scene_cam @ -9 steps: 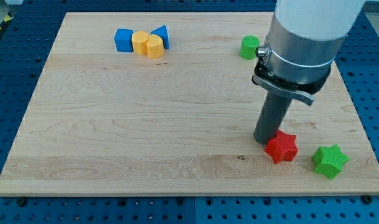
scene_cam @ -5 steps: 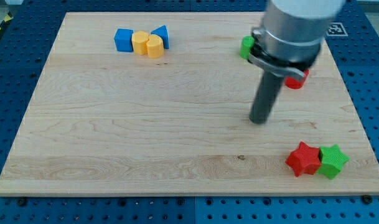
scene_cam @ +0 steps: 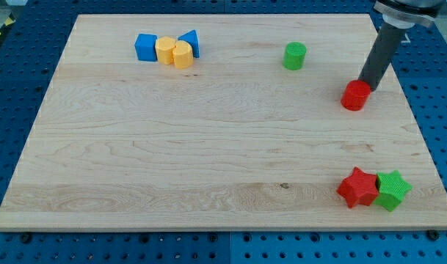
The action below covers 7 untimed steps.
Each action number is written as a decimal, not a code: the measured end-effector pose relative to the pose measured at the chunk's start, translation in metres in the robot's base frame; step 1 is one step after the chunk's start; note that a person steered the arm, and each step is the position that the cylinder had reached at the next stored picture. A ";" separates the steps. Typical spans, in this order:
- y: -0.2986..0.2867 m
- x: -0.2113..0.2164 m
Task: Move red circle towards green star
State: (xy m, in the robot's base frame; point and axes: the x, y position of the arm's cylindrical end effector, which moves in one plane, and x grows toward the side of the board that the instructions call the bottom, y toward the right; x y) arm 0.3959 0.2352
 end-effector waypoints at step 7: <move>-0.036 0.074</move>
